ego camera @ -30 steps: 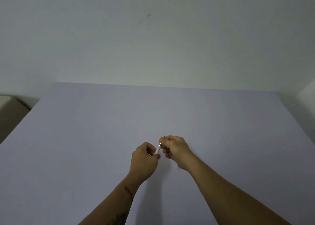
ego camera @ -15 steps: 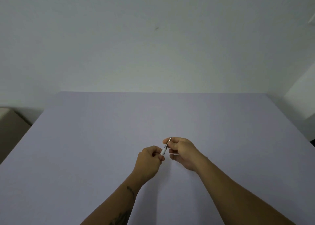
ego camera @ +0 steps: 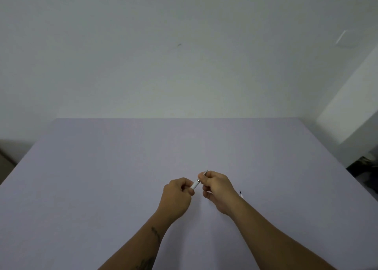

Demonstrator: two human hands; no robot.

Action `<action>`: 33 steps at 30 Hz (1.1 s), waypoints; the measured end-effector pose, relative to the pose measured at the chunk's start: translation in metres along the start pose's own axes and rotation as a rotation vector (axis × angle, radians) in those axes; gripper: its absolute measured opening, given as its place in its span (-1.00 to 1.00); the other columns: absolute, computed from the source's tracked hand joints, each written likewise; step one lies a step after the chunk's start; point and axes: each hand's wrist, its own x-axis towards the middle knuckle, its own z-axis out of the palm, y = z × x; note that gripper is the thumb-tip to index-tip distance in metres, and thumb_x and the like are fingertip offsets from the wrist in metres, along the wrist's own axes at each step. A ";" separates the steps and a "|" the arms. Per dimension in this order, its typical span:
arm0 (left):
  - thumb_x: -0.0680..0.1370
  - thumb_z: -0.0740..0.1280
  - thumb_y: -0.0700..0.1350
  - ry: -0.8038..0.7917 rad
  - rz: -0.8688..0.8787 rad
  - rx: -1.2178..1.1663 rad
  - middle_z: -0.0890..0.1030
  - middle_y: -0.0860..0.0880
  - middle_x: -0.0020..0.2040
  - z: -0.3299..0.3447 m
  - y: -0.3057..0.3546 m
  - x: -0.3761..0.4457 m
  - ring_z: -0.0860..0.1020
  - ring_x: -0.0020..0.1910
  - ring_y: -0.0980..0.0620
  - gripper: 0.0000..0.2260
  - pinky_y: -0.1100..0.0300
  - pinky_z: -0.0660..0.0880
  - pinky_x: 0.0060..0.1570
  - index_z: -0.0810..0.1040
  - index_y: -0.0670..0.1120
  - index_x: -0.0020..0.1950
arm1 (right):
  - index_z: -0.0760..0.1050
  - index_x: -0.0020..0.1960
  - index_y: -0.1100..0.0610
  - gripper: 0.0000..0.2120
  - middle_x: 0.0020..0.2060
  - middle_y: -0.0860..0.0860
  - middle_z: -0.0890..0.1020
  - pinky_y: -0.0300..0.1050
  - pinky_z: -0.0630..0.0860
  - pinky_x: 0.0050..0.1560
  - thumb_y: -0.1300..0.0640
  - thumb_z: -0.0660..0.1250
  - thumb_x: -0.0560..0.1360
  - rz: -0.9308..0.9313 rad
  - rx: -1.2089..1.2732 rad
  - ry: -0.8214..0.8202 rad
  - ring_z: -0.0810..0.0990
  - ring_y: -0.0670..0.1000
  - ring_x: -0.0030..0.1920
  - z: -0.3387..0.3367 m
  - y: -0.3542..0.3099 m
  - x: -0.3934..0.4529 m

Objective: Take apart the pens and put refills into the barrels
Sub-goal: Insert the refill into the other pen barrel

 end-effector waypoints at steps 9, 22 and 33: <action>0.59 0.17 -0.26 -0.058 -0.015 0.004 0.59 -0.07 -0.27 0.002 0.002 0.002 0.44 -0.36 0.05 -0.75 0.26 0.42 -0.34 0.63 -0.11 -0.12 | 0.67 0.04 0.18 -0.80 -0.20 0.07 0.51 -0.11 0.53 -0.18 0.27 0.26 0.62 0.065 0.052 -0.082 0.43 0.01 -0.24 -0.009 -0.001 0.000; 0.58 0.22 -0.26 -0.055 -0.033 -0.010 0.69 -0.14 -0.15 -0.001 0.004 0.008 0.53 -0.26 0.00 -0.77 0.11 0.56 -0.17 0.67 -0.11 -0.07 | 0.64 -0.02 0.20 -0.81 -0.19 0.07 0.55 -0.09 0.55 -0.13 0.26 0.25 0.63 0.075 0.051 -0.072 0.48 0.00 -0.22 -0.009 -0.008 0.008; 0.59 0.18 -0.26 -0.051 -0.053 -0.086 0.70 -0.17 -0.13 -0.003 0.002 0.003 0.52 -0.27 0.01 -0.73 0.14 0.50 -0.23 0.67 -0.10 -0.08 | 0.63 0.04 0.16 -0.89 -0.08 0.10 0.57 -0.10 0.51 -0.20 0.18 0.34 0.58 0.124 0.094 -0.123 0.50 0.05 -0.17 -0.006 -0.002 0.001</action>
